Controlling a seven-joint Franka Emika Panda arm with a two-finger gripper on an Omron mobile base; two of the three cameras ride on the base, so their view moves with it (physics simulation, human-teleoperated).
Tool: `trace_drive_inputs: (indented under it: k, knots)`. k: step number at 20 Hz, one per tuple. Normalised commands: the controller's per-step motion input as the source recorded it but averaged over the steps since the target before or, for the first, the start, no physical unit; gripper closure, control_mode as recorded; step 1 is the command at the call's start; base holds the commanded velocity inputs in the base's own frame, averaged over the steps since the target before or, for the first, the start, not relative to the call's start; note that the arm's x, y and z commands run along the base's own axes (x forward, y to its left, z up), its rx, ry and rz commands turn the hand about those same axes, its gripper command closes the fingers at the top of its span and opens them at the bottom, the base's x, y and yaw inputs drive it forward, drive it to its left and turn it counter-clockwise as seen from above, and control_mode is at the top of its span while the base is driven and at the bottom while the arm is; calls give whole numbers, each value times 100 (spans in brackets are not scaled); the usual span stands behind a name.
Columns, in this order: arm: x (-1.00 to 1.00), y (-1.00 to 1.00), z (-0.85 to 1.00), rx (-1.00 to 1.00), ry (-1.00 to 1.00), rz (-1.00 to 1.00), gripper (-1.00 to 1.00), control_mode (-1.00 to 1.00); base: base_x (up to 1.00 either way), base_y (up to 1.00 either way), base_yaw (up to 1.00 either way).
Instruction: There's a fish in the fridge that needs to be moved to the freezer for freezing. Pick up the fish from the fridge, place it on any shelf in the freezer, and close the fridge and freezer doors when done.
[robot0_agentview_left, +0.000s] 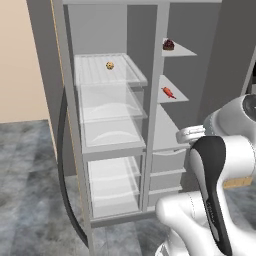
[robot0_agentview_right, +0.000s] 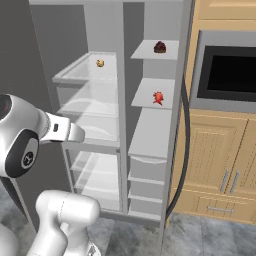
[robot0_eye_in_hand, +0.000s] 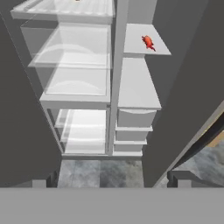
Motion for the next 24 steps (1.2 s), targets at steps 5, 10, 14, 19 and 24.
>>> trace_drive_inputs:
  k: [5, 10, 14, 19, 24]
  knots:
    - [-21, 3, 0, 0, -3, 0, -100, -100, 0, 0, 0]
    - [-58, 37, 3, 1, -15, 0, -100, -100, 0, 0, 0]
    - [-47, 60, 4, 0, -28, 0, -100, -100, 0, 0, 0]
    - [-24, 80, 5, 0, -23, 0, -100, -100, 0, 0, 0]
    - [0, 100, -5, 0, -23, -1, -100, -100, 0, 0, 0]
